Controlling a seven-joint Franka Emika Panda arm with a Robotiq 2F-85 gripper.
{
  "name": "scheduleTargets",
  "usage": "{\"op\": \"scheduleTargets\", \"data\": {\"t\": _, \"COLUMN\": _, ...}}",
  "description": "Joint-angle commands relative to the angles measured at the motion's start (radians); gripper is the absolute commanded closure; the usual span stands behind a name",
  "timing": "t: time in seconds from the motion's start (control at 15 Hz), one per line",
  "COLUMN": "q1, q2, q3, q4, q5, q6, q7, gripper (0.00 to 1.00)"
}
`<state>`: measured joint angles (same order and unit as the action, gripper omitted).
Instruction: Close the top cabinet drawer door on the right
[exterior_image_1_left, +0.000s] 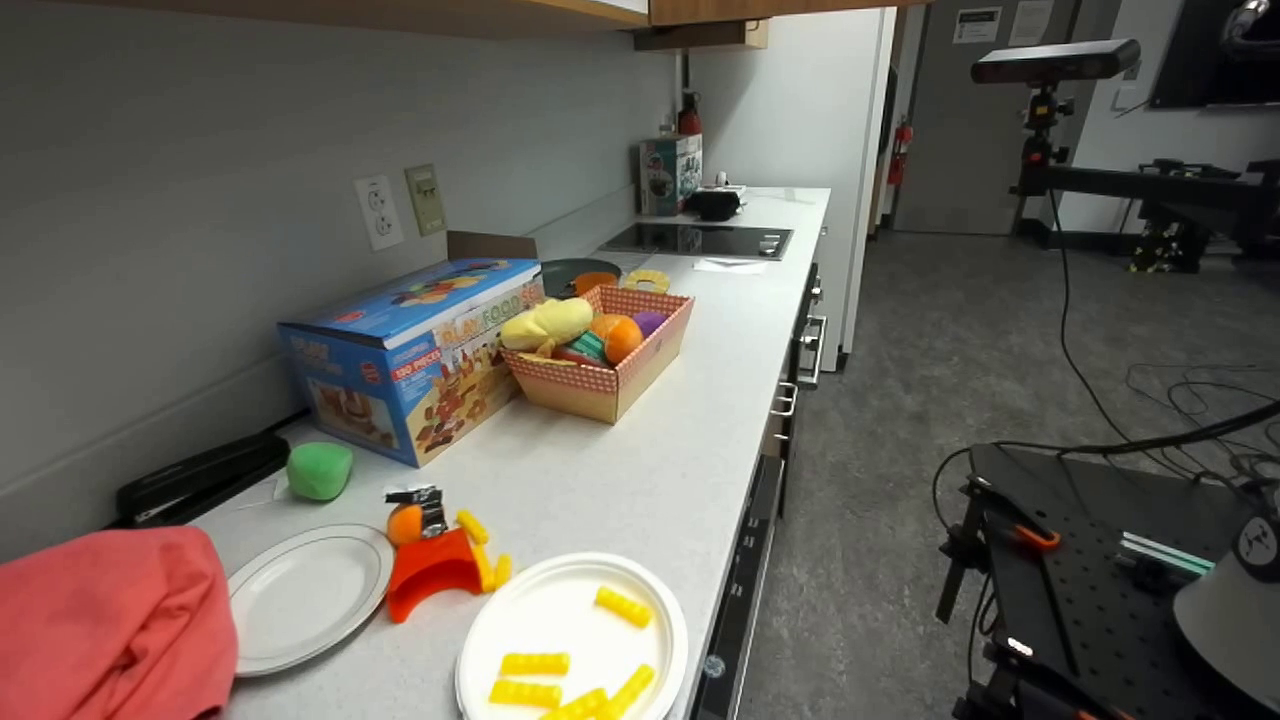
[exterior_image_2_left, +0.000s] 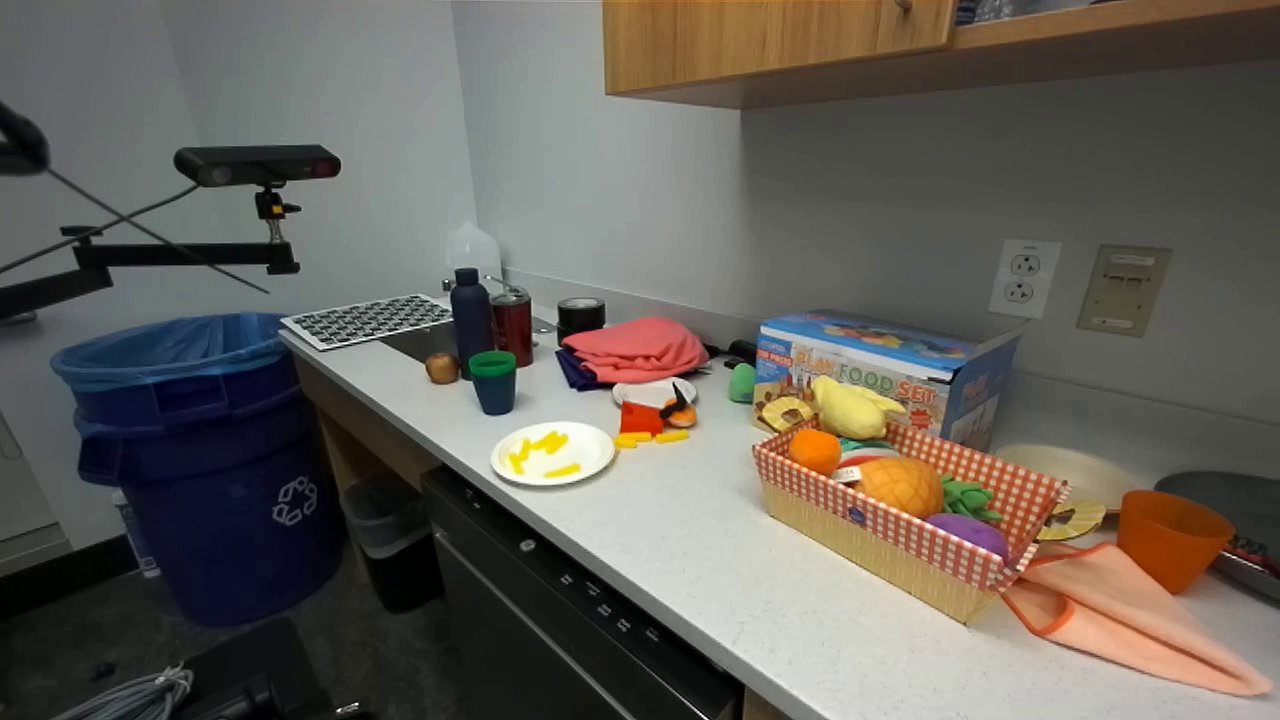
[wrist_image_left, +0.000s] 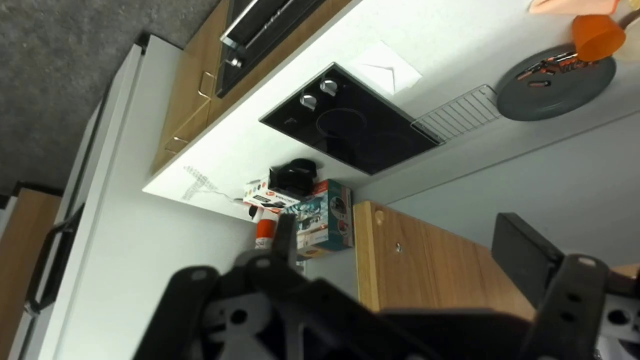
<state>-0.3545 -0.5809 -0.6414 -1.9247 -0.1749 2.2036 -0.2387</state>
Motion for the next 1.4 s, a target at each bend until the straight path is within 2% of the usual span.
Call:
{"op": "scheduleTargets", "data": {"t": 0.0, "q1": 0.144, "q2": 0.109, "q3": -0.150, "q4": 0.102, "q5": 0.127, "q6": 0.091, "q7": -0.197, "gripper": 0.00}}
{"op": "scheduleTargets", "data": {"t": 0.33, "q1": 0.380, "q2": 0.149, "q3": -0.359, "q4": 0.156, "q5": 0.321, "q6": 0.153, "q7": -0.468, "gripper": 0.00}}
{"op": "scheduleTargets", "data": {"t": 0.47, "q1": 0.443, "q2": 0.161, "q3": -0.420, "q4": 0.172, "q5": 0.373, "q6": 0.166, "q7": -0.521, "gripper": 0.00}}
{"op": "scheduleTargets", "data": {"t": 0.53, "q1": 0.368, "q2": 0.149, "q3": -0.352, "q4": 0.129, "q5": 0.324, "q6": 0.154, "q7": -0.456, "gripper": 0.00}}
{"op": "scheduleTargets", "data": {"t": 0.67, "q1": 0.409, "q2": 0.153, "q3": -0.391, "q4": 0.140, "q5": 0.348, "q6": 0.161, "q7": -0.489, "gripper": 0.00}}
{"op": "scheduleTargets", "data": {"t": 0.93, "q1": 0.416, "q2": 0.154, "q3": -0.398, "q4": 0.147, "q5": 0.351, "q6": 0.161, "q7": -0.493, "gripper": 0.00}}
{"op": "scheduleTargets", "data": {"t": 1.0, "q1": 0.440, "q2": 0.166, "q3": -0.423, "q4": 0.160, "q5": 0.372, "q6": 0.165, "q7": -0.493, "gripper": 0.00}}
{"op": "scheduleTargets", "data": {"t": 1.33, "q1": 0.468, "q2": 0.154, "q3": -0.440, "q4": 0.157, "q5": 0.407, "q6": 0.172, "q7": -0.506, "gripper": 0.00}}
